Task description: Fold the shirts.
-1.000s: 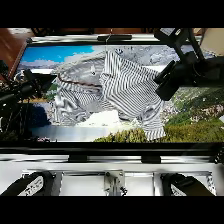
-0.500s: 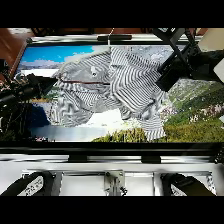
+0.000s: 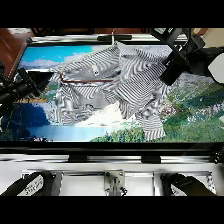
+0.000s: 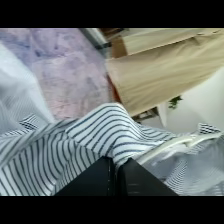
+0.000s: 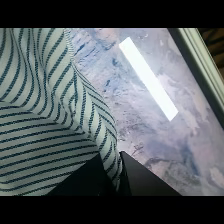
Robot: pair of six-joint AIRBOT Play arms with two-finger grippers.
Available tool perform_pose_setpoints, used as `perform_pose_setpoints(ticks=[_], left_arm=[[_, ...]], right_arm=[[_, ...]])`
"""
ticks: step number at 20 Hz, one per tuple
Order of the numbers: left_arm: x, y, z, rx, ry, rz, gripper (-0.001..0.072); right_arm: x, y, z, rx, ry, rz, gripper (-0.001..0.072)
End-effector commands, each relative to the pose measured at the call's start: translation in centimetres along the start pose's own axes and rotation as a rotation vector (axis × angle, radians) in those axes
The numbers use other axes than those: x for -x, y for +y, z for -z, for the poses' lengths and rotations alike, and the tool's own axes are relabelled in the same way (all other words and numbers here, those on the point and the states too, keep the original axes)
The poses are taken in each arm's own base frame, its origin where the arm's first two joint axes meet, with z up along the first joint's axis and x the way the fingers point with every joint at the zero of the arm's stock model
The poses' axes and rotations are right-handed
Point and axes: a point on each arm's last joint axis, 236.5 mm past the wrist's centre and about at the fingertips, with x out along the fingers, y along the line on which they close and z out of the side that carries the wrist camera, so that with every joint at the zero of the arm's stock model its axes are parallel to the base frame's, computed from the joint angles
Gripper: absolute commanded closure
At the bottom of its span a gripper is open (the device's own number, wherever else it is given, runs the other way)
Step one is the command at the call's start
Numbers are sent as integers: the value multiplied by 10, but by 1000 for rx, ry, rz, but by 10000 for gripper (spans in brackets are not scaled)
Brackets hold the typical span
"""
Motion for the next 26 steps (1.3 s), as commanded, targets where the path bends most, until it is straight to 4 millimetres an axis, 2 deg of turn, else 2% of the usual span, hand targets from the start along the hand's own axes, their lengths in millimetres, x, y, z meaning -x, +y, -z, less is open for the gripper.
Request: perform_pose_setpoints(ticks=[1, 2, 6, 8, 9, 11, 15, 21, 24, 26], left_arm=[[1, -11, 17, -7, 72, 44, 653], [2, -2, 25, -30, 104, 8, 654], [12, 58, 43, -165, 206, -236, 654], [16, 73, 42, -201, 214, -300, 653], [16, 72, 40, -198, 205, -297, 653], [10, 56, 36, -160, 174, -230, 653], [1, 2, 14, -29, 58, -10, 651], [4, -30, -22, 78, -88, 128, 652], [9, -47, -38, 124, -148, 208, 652], [11, -56, -42, 107, -166, 245, 652]], right_arm=[[-3, -15, -13, -14, -53, 62, 629], [-3, -14, -15, -23, -59, 60, 629], [5, -3, -27, -125, -115, 7, 629], [16, 2, -37, -153, -164, -21, 629], [23, 4, -41, -164, -186, -32, 629], [33, 12, -40, -171, -192, -65, 629], [44, 33, -32, -172, -157, -152, 629], [49, 41, -43, -196, -203, -193, 629], [48, 36, -43, -193, -205, -171, 629], [45, 26, -36, -173, -178, -121, 629]])
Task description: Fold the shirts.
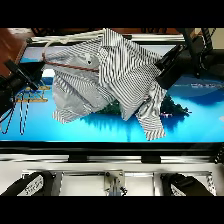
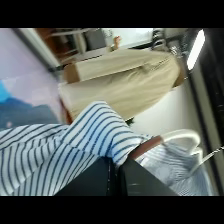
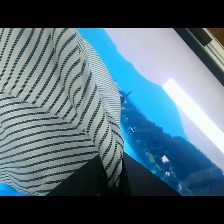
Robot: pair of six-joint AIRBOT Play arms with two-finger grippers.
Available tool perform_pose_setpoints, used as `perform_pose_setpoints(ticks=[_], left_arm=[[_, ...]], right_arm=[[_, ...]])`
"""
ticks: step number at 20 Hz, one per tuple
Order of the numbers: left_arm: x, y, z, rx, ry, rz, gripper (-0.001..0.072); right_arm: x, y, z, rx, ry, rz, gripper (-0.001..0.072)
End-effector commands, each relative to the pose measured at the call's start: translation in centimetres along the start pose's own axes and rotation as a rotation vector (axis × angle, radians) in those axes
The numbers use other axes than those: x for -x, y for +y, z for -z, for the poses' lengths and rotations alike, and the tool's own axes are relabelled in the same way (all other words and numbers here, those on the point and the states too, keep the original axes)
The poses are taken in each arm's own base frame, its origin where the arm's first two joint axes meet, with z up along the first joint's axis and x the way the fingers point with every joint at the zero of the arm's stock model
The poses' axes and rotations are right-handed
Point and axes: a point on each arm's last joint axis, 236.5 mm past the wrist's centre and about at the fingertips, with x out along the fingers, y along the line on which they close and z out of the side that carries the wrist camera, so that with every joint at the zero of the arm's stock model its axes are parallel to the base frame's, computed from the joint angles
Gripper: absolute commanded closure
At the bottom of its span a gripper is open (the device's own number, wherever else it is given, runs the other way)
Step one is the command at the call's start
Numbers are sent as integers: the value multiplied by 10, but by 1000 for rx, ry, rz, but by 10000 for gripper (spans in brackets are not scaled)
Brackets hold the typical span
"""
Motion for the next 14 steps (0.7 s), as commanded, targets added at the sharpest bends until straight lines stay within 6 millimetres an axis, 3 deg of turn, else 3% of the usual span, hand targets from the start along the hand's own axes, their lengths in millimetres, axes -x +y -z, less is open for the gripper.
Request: perform_pose_setpoints(ticks=[1, 3, 9, 11, 13, 14], left_arm=[[1, -21, -13, 20, -55, 89, 653], [1, -23, -12, 21, -50, 94, 653], [3, -36, 8, -8, 33, 149, 653], [4, -38, 13, -99, 45, 162, 654], [2, -27, 16, -144, 61, 116, 654], [2, -16, 21, -170, 85, 73, 653]], right_arm=[[1, -20, 9, 39, 38, 83, 629], [4, -36, 13, 60, 61, 153, 629], [-5, -46, 12, 68, 61, 187, 629], [-2, -72, 11, 51, 60, 298, 629], [0, -87, 4, 23, 26, 365, 629], [-2, -84, -1, 9, 2, 349, 629]])
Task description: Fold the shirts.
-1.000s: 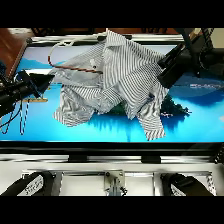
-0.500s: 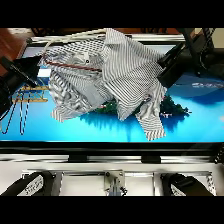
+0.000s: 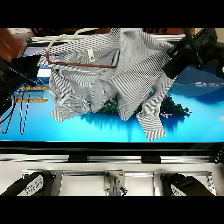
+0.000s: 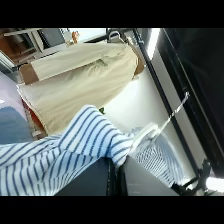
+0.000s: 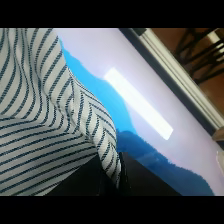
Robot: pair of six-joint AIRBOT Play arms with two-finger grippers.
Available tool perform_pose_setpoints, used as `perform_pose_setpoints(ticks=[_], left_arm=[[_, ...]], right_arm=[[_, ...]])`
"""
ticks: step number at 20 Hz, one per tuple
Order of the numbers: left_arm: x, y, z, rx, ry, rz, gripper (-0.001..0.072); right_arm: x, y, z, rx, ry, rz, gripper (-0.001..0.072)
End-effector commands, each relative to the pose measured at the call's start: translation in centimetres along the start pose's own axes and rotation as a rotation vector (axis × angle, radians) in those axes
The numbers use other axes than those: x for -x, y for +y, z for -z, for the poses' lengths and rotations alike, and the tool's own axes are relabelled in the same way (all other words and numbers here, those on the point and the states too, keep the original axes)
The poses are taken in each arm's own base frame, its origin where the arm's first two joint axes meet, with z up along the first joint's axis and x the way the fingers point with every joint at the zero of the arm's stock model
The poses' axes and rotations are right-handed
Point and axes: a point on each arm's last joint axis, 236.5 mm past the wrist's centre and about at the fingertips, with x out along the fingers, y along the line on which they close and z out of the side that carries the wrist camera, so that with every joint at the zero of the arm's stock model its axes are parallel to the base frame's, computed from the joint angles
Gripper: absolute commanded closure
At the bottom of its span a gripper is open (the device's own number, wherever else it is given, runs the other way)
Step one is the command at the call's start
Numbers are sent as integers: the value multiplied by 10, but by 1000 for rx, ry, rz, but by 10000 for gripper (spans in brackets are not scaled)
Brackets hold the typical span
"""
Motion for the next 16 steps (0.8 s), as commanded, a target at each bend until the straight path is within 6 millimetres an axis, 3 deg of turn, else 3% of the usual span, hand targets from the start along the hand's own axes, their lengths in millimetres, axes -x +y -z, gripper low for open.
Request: perform_pose_setpoints(ticks=[1, 4, 8, 11, 12, 14, 15, 16], left_arm=[[3, 30, 21, -130, 98, -121, 653], [17, 84, 48, -284, 255, -328, 653], [14, 93, 45, -308, 240, -366, 652], [12, 96, 38, -320, 207, -387, 630], [12, 98, 35, -323, 196, -394, 573], [12, 99, 31, -326, 181, -404, 301], [14, 100, 28, -328, 172, -410, 213], [16, 101, 25, -329, 165, -417, 214]], right_arm=[[-3, -6, -16, -77, -66, 22, 629], [1, 40, -28, -172, -91, -157, 629], [15, 99, -43, -157, -73, -303, 629], [25, 125, -58, -136, -99, -354, 629], [26, 127, -58, -132, -97, -349, 629], [24, 123, -57, -144, -87, -330, 629], [23, 121, -55, -148, -81, -319, 629], [23, 121, -55, -155, -81, -321, 629]])
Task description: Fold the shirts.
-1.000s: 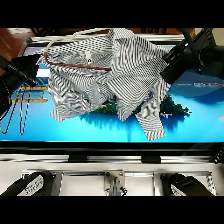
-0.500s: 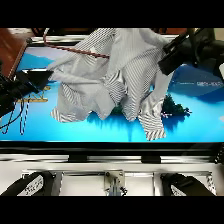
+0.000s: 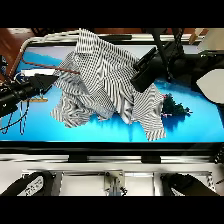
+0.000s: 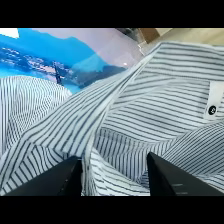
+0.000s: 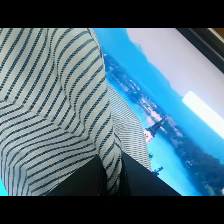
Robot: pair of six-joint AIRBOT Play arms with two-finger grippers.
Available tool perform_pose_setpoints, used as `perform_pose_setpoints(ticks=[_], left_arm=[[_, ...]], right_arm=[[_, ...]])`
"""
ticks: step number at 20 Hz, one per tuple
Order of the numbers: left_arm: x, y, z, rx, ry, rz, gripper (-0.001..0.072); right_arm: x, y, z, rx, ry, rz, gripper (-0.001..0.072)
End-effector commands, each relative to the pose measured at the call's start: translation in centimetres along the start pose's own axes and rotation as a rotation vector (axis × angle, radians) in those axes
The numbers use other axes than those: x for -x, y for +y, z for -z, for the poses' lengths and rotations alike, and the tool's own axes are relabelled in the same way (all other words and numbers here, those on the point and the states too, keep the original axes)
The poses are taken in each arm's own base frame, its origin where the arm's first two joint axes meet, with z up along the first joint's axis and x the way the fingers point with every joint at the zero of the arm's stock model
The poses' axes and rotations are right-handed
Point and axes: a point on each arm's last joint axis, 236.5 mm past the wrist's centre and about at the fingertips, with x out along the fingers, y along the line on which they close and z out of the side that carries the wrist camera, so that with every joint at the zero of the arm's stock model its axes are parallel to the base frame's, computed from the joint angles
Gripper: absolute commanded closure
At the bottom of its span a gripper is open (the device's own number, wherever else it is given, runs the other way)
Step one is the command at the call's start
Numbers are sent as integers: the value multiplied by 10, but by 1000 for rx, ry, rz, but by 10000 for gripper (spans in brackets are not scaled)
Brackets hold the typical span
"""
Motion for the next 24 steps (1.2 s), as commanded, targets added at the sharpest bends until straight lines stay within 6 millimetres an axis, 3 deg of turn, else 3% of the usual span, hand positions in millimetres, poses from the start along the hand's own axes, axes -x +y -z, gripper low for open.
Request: perform_pose_setpoints(ticks=[1, 4, 7, 8, 10, 12, 14, 16, 18, 20, 24], left_arm=[[6, 13, -7, -9, -21, -43, 224], [22, 27, 1, 34, 31, -72, 246], [47, 64, 31, 95, 166, -201, 244], [54, 68, 42, 119, 211, -221, 241], [53, 57, 53, 135, 258, -178, 240], [39, 43, 67, 171, 294, -145, 240], [9, 37, 80, 168, 281, -144, 240], [-23, 33, 80, 150, 194, -160, 240], [-47, 22, 67, 134, 87, -167, 240], [-57, 18, 55, 127, 3, -184, 240], [-56, 27, 42, 120, -60, -222, 241]], right_arm=[[0, 4, 0, -24, 7, 1, 629], [0, 4, 0, -34, 7, 2, 629], [0, 4, 0, -34, 7, 3, 629], [0, 4, 0, -34, 7, 3, 629], [0, 4, 0, -34, 7, 3, 629], [0, 4, 0, -38, 7, 3, 629], [0, 4, 0, -46, 7, 3, 629], [0, 4, 0, -55, 8, 2, 629], [0, 5, 3, -55, 21, -1, 628], [0, 1, 10, -46, 49, 13, 629], [1, 1, 15, -41, 70, 16, 629]])
